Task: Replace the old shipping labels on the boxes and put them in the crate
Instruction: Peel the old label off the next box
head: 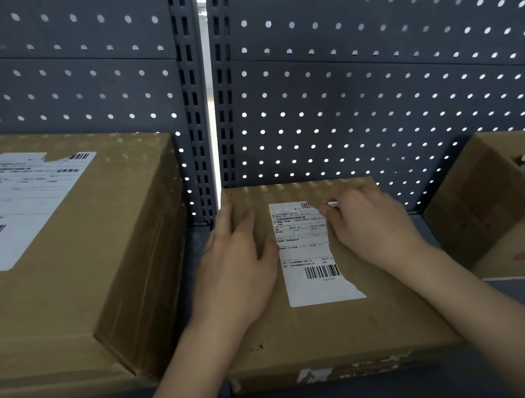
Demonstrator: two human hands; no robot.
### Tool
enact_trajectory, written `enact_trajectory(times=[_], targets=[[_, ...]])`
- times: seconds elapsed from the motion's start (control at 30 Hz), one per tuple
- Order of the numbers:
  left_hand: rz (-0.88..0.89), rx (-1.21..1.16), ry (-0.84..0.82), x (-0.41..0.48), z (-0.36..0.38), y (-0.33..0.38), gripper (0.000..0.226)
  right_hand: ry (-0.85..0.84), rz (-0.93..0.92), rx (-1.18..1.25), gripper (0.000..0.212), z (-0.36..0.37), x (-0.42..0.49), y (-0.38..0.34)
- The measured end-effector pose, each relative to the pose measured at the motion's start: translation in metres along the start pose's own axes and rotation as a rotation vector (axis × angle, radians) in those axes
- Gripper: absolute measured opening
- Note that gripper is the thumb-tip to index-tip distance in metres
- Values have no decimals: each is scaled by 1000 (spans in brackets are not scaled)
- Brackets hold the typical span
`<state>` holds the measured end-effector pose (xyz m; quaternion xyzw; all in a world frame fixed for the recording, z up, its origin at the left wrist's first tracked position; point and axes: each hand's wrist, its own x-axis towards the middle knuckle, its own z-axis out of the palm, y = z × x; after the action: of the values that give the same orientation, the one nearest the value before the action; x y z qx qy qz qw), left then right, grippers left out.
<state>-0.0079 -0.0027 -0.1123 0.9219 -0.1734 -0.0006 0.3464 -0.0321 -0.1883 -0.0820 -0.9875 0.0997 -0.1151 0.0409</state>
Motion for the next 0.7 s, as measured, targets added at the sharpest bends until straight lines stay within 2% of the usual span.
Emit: enact_trajectory(times=[0.07, 0.17, 0.23, 0.33, 0.4, 0.7], targets=[[-3, 5, -2, 0, 0, 0, 60, -12, -29, -107, 24, 0, 0, -5], [-6, -1, -1, 0, 0, 0, 58, -34, -51, -127, 19, 1, 0, -8], [-1, -18, 1, -1, -1, 1, 57, -24, -27, -38, 20, 2, 0, -4], [3, -39, -1, -2, -2, 2, 58, 39, 52, 227, 20, 2, -1, 8], [10, -38, 5, -2, -2, 2, 57, 46, 57, 277, 18, 4, -1, 11], [-3, -13, 3, 0, 0, 1, 60, 64, -33, -78, 24, 7, -6, -3]])
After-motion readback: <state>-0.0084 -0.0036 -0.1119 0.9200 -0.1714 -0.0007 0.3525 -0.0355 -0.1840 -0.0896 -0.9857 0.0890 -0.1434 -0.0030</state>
